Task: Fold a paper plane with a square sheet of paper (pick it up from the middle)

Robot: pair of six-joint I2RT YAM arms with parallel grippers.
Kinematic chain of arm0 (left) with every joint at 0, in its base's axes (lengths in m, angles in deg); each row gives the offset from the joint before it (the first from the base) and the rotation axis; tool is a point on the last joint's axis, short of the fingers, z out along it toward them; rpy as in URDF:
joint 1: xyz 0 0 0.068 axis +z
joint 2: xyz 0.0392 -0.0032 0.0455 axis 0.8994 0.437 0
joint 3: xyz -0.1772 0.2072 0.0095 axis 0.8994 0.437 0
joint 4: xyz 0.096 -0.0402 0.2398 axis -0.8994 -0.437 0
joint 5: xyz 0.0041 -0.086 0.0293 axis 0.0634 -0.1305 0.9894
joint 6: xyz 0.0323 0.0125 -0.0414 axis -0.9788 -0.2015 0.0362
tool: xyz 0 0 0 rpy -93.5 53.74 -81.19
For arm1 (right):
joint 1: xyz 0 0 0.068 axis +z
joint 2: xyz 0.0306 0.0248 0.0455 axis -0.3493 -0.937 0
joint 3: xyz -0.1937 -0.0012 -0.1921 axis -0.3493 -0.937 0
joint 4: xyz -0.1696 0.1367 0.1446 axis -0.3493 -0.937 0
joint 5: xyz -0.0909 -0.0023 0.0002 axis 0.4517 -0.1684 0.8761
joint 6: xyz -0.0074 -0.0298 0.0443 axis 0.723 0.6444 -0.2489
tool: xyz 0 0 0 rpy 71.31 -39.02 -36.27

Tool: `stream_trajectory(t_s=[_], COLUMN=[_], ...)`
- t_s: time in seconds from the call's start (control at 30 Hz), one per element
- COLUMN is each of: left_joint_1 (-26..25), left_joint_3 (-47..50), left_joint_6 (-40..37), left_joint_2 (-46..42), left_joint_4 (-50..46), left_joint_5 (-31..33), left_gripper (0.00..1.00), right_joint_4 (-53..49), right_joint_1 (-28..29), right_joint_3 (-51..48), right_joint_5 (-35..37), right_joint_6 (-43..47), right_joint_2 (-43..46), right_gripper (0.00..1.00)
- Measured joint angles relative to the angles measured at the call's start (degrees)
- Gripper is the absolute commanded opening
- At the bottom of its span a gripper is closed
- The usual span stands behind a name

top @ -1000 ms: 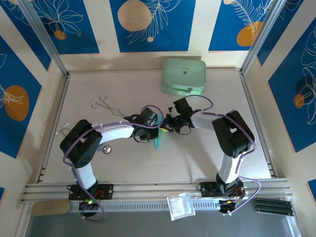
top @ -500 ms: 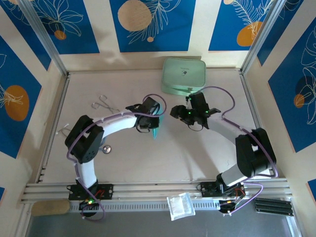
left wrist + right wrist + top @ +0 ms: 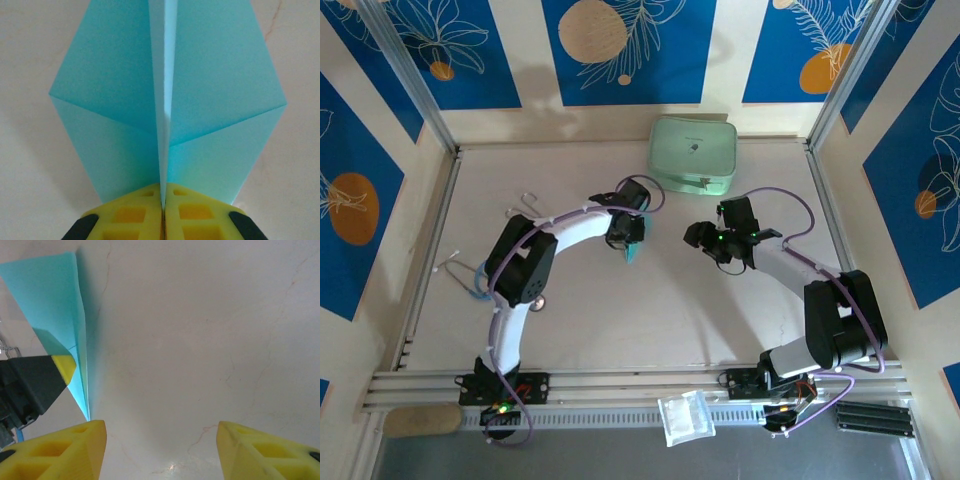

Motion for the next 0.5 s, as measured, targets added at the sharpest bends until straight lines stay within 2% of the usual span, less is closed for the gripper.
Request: stream_trajectory(t_s=[0.17,0.23,0.5], left_joint_1=[0.0,0.0,0.0], left_joint_3=[-1.0,-1.1,-2.8], left_joint_6=[0.0,0.3,1.8], left_joint_2=[1.5,1.9,2.8], left_joint_4=[-0.3,-1.0,-2.6], left_joint_5=[0.5,0.9,2.2], left_gripper=[0.15,0.20,0.24], right_joint_4=[0.4,0.4,0.7], right_joint_1=[0.0,0.0,0.0], right_joint_3=[-0.3,-0.4,-0.4], right_joint_5=[-1.0,-1.3,-2.6], right_joint_6=[0.0,0.0,0.0], right_joint_2=[0.0,-0.1,-0.2], right_gripper=[0.59,0.59,0.59])
